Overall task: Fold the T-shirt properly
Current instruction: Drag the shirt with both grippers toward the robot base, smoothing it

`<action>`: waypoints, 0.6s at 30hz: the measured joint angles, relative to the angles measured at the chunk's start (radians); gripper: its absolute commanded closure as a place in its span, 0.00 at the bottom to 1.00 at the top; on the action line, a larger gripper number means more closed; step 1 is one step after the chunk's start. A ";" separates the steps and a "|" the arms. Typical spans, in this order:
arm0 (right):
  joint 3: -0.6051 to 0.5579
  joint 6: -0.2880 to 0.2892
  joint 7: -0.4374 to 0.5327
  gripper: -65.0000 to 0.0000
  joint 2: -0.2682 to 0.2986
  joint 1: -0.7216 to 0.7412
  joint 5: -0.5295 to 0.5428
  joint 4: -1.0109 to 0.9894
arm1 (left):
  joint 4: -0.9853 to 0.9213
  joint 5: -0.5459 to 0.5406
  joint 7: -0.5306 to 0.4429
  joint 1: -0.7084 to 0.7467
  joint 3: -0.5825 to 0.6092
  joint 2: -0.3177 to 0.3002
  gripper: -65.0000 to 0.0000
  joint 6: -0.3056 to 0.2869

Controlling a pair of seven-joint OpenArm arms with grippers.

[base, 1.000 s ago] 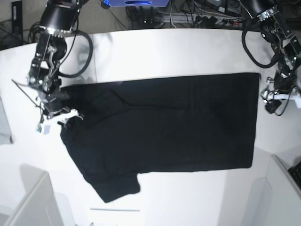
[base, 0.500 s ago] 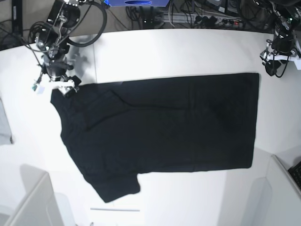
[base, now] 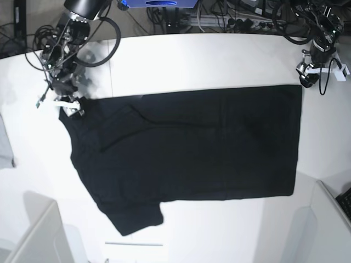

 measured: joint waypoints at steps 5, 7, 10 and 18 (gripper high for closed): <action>-0.002 0.021 0.030 0.36 0.013 0.006 0.010 -0.043 | -0.032 -0.020 -0.035 -0.028 0.078 -0.011 0.32 0.000; -0.001 0.022 0.032 0.36 0.016 0.017 0.010 -0.057 | -0.050 -0.021 -0.061 -0.036 0.096 -0.012 0.32 -0.003; -0.002 0.031 0.059 0.36 0.019 0.028 0.010 -0.083 | -0.072 -0.022 -0.100 -0.035 0.142 -0.029 0.32 -0.004; -0.002 0.041 0.059 0.36 0.050 0.055 0.024 -0.126 | -0.151 -0.044 -0.143 -0.083 0.175 -0.034 0.64 -0.018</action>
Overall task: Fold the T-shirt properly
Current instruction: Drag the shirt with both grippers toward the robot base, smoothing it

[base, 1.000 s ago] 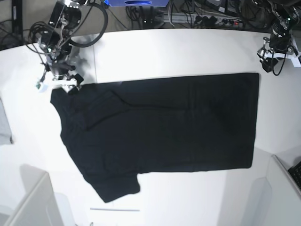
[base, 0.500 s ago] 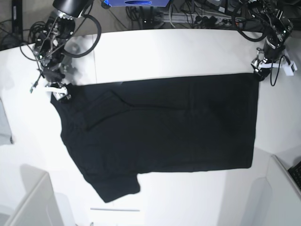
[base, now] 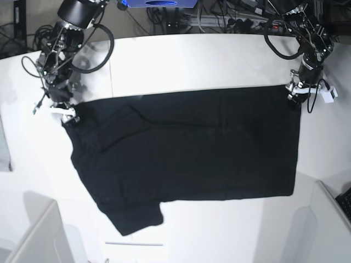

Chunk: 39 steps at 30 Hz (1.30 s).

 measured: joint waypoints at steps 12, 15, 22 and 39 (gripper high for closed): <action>0.003 -0.016 0.024 1.00 -0.001 -0.014 -0.004 -0.018 | -0.012 -0.003 0.029 -0.001 0.005 -0.016 1.00 0.002; 0.006 -0.016 0.023 1.00 -0.003 -0.021 -0.004 -0.008 | -0.010 -0.003 0.048 0.002 0.008 -0.032 1.00 0.001; 0.000 -0.032 -0.020 1.00 -0.034 -0.132 -0.011 0.122 | 0.000 -0.003 0.059 0.047 0.012 -0.089 1.00 0.000; 0.005 -0.046 -0.212 1.00 -0.072 -0.352 -0.027 0.385 | 0.164 0.026 0.077 0.270 0.004 -0.093 1.00 0.019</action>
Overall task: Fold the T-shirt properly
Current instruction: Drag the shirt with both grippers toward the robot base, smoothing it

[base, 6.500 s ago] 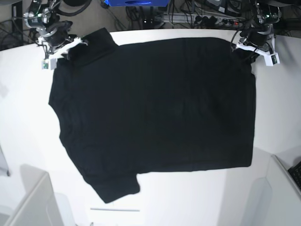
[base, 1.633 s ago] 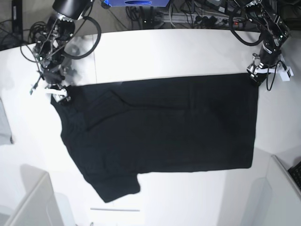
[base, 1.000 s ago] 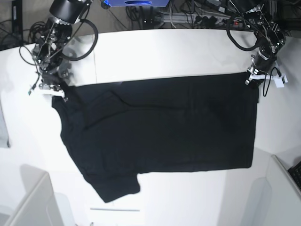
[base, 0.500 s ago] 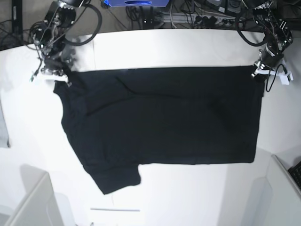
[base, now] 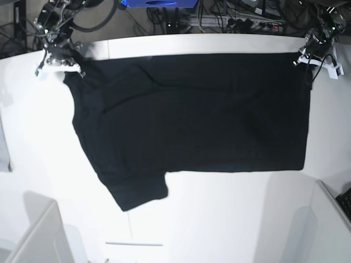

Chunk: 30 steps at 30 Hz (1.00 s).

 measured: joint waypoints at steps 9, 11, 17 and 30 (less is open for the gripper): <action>0.000 0.000 -0.043 1.00 0.000 -0.033 0.000 0.000 | 0.011 -0.002 0.000 0.023 -0.003 0.000 1.00 0.000; 0.000 0.000 -0.055 1.00 0.000 -0.032 0.000 0.000 | 0.026 0.001 0.004 0.035 -0.002 0.000 1.00 0.000; 0.000 0.000 -0.055 1.00 0.000 -0.033 0.000 0.000 | 0.041 0.005 0.009 0.052 0.002 0.001 1.00 0.001; 0.021 0.000 -0.061 0.59 -0.003 -0.050 0.006 0.059 | 0.062 0.013 0.015 0.050 0.001 0.001 0.41 0.006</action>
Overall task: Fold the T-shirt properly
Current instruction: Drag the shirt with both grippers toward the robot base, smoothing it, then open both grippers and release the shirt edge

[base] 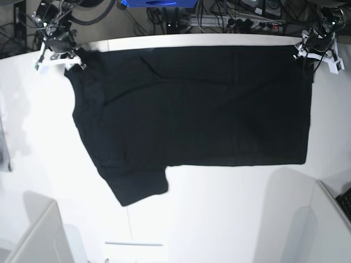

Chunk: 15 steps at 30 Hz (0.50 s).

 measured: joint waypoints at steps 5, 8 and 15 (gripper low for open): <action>0.077 -0.002 -0.001 0.61 0.000 -0.004 -0.014 0.030 | 0.115 -0.014 0.007 0.002 -0.045 0.006 0.31 -0.009; 0.080 0.000 0.006 0.60 0.001 0.002 -0.005 0.095 | 0.190 -0.003 0.004 0.002 -0.129 0.006 0.31 0.005; -0.050 0.000 -0.001 0.60 0.105 0.132 -0.020 0.062 | 0.234 0.001 0.016 -0.038 -0.143 -0.005 0.35 -0.005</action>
